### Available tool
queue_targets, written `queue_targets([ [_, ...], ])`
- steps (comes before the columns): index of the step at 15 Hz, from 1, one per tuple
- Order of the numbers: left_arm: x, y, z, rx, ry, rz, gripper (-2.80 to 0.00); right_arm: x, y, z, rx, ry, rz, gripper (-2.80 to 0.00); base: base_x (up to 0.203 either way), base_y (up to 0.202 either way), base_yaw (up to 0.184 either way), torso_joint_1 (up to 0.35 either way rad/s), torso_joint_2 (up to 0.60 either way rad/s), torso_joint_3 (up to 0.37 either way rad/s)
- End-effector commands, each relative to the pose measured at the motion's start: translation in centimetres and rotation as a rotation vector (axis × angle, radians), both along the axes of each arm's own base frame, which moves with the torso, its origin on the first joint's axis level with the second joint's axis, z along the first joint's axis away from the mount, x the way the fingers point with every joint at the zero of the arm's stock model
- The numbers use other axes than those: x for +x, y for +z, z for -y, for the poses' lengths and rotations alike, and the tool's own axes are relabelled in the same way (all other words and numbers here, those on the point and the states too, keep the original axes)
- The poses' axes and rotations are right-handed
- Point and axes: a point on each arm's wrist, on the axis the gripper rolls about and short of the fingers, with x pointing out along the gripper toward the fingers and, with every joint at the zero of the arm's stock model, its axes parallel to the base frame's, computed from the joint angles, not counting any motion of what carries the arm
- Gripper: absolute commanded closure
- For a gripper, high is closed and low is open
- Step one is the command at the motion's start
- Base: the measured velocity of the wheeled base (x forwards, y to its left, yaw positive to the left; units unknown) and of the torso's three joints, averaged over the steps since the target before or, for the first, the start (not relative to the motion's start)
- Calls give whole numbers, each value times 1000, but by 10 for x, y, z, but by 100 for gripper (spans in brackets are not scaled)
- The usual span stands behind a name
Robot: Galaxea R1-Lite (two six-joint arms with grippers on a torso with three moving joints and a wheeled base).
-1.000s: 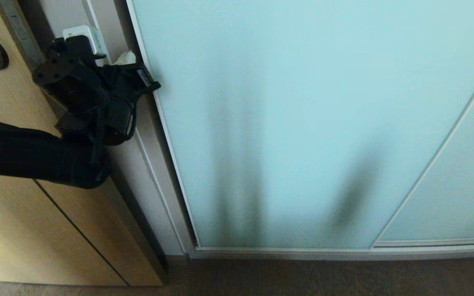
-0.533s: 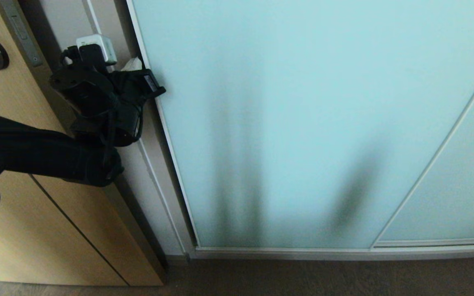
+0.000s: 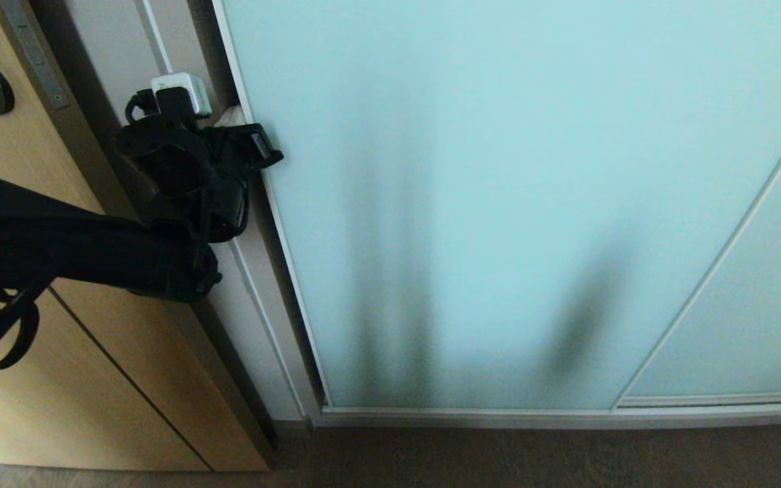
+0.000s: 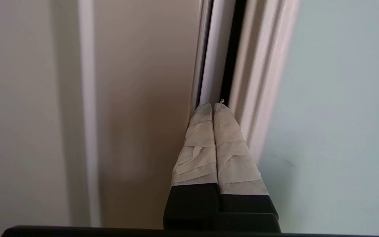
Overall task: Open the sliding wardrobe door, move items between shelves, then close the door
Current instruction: Open the door
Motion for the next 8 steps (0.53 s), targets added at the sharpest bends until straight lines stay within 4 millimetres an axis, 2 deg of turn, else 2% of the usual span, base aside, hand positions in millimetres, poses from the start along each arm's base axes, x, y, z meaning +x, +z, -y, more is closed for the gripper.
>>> queue_targets([
  [1,2,-3,7,-2,-14,4,0,0,0,0,0,1,1,0,0,0,0,0,0,0],
  [8,-6,-8,49,1,-114,-4,0,0,0,0,0,1,1,0,0,0,0,0,0,0],
])
